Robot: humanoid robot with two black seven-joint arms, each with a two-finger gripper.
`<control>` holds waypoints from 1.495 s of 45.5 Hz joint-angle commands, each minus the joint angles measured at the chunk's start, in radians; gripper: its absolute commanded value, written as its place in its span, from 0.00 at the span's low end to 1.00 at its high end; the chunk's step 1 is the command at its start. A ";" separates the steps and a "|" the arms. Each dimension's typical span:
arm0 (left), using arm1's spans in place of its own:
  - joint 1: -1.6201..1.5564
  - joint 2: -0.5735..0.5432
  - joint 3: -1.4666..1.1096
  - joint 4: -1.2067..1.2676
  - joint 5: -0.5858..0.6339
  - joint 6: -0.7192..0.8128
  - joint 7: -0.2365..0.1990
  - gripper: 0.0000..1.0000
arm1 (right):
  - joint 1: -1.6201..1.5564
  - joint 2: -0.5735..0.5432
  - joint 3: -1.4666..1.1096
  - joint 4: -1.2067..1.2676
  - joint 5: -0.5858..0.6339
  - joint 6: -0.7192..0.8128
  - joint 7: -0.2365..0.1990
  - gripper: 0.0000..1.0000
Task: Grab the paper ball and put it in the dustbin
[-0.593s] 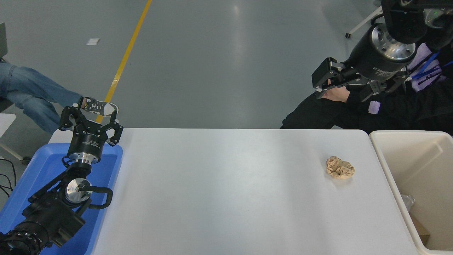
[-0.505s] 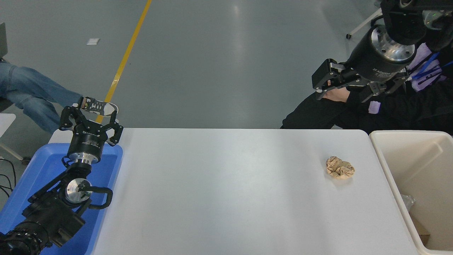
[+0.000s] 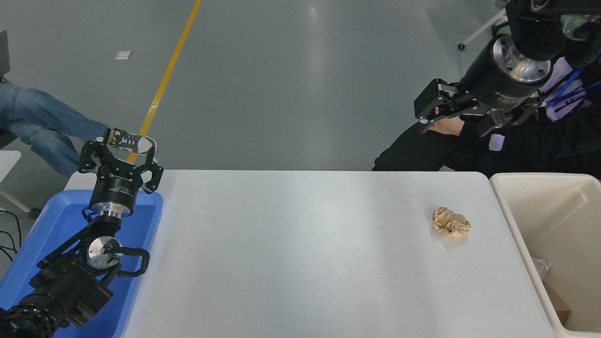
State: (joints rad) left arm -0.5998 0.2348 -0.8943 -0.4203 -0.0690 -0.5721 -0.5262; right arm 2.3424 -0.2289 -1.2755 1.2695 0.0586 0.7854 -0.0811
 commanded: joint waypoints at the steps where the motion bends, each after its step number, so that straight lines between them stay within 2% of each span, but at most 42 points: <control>1: 0.000 0.000 0.000 0.000 -0.002 0.000 0.000 0.99 | -0.046 -0.055 0.001 -0.002 0.000 0.000 0.000 1.00; 12: 0.000 0.000 0.000 0.000 0.000 0.000 0.000 0.99 | -0.103 -0.101 -0.016 -0.005 0.000 0.000 0.000 1.00; 25: 0.000 0.001 0.000 0.000 0.000 0.000 0.000 0.99 | -0.294 -0.265 -0.019 -0.025 0.000 0.000 0.000 1.00; 51: 0.000 0.001 0.000 0.000 0.000 0.000 0.000 0.99 | -0.526 -0.259 0.004 -0.153 0.003 0.000 -0.006 1.00; 68: 0.000 0.001 0.000 0.000 0.000 0.000 0.000 0.99 | -0.817 -0.168 0.099 -0.232 -0.003 -0.609 -0.006 1.00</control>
State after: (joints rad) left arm -0.5998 0.2362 -0.8946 -0.4203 -0.0693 -0.5722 -0.5262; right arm 1.6984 -0.4407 -1.2436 1.1023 0.0555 0.4897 -0.0865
